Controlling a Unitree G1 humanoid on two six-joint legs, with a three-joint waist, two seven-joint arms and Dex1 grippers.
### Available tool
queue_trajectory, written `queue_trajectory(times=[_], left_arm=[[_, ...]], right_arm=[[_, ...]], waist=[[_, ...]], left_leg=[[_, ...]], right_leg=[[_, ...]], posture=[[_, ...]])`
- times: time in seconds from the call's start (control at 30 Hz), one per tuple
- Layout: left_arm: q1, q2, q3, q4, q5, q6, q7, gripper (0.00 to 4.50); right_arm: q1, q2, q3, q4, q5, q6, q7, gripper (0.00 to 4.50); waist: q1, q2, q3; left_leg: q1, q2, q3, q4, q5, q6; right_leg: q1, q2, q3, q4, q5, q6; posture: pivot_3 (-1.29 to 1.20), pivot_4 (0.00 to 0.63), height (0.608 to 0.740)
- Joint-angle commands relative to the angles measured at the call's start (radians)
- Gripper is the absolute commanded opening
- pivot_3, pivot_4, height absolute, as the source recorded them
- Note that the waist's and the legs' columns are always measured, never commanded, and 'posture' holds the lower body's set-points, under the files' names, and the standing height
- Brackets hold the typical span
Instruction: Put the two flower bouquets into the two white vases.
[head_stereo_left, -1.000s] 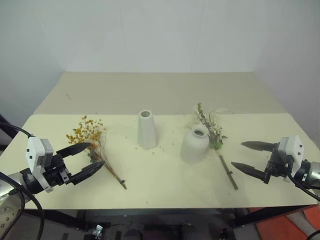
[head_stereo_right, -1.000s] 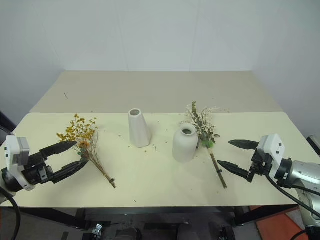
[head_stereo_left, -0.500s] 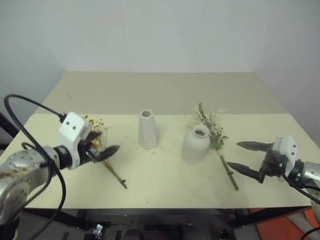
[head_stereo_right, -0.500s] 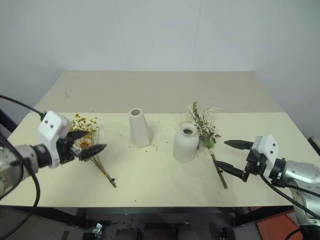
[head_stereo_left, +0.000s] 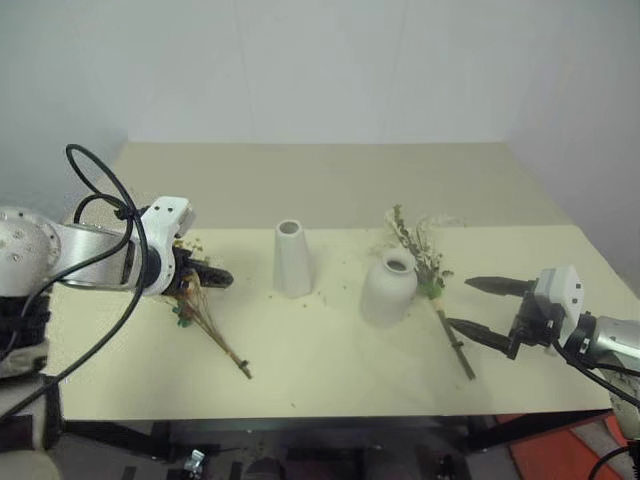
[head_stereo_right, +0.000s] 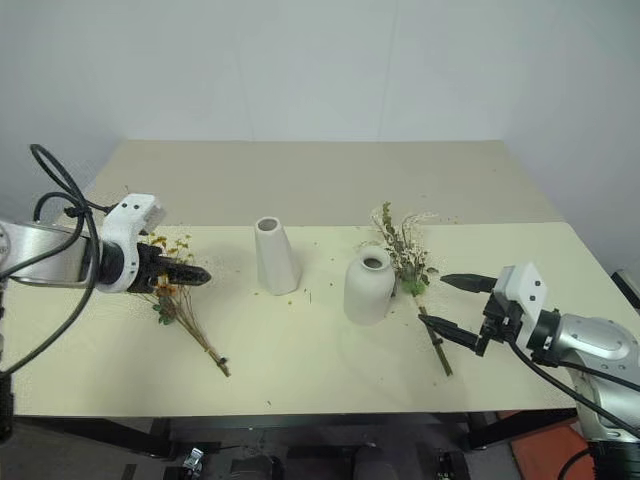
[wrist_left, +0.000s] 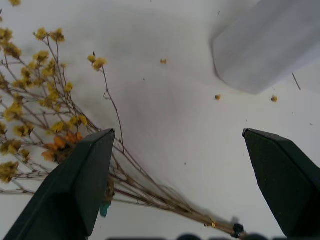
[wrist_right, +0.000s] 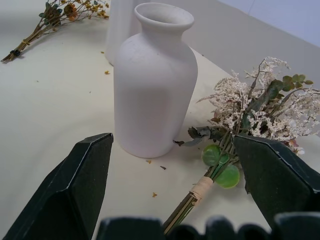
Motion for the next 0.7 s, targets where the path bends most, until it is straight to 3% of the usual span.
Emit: queue_trajectory(times=[0.03,0.23,0.4,0.53,0.7], left_arm=[[0.008,0.122,-0.127,-0.037,-0.221,-0.097,0.074,4.47],[0.106,0.172,-0.146,-0.061,-0.221,-0.178,0.075,4.47],[0.185,0.123,-0.120,-0.044,-0.221,-0.212,0.120,4.47],[0.207,0.026,-0.070,0.014,-0.221,-0.226,0.219,4.47],[0.220,-0.223,0.065,0.040,-0.221,-0.292,0.538,4.47]], right_arm=[[-0.028,0.004,0.000,0.008,-0.003,-0.031,-0.002,4.50],[-0.059,0.015,0.029,0.036,-0.011,-0.042,0.004,4.50],[-0.071,0.024,0.040,0.052,-0.014,-0.058,0.009,4.50],[-0.062,0.034,0.043,0.055,-0.018,-0.074,0.009,4.50],[-0.053,0.053,0.049,0.048,-0.023,-0.089,-0.006,4.50]], waist=[[0.002,0.000,0.000],[0.010,0.000,0.000],[0.012,0.000,0.000],[0.017,0.000,0.000],[0.030,0.000,0.000]], left_leg=[[0.000,0.000,0.000,0.000,0.000,0.000],[0.002,0.000,0.000,0.000,0.000,-0.001],[0.000,-0.001,0.000,0.000,0.000,-0.001],[0.001,-0.001,0.000,0.000,0.000,-0.001],[0.001,-0.001,0.000,0.000,0.000,-0.001]], right_leg=[[0.000,0.000,0.000,0.000,0.000,0.000],[0.001,0.000,0.000,0.001,0.000,-0.001],[0.001,0.000,0.000,-0.001,0.000,-0.001],[0.001,0.000,-0.001,0.000,0.000,-0.001],[0.002,-0.001,0.000,-0.001,0.000,-0.001]], posture=[[0.00,0.150,0.740],[0.00,0.150,0.740],[0.00,0.150,0.740],[0.00,0.150,0.740],[0.00,0.150,0.740]])
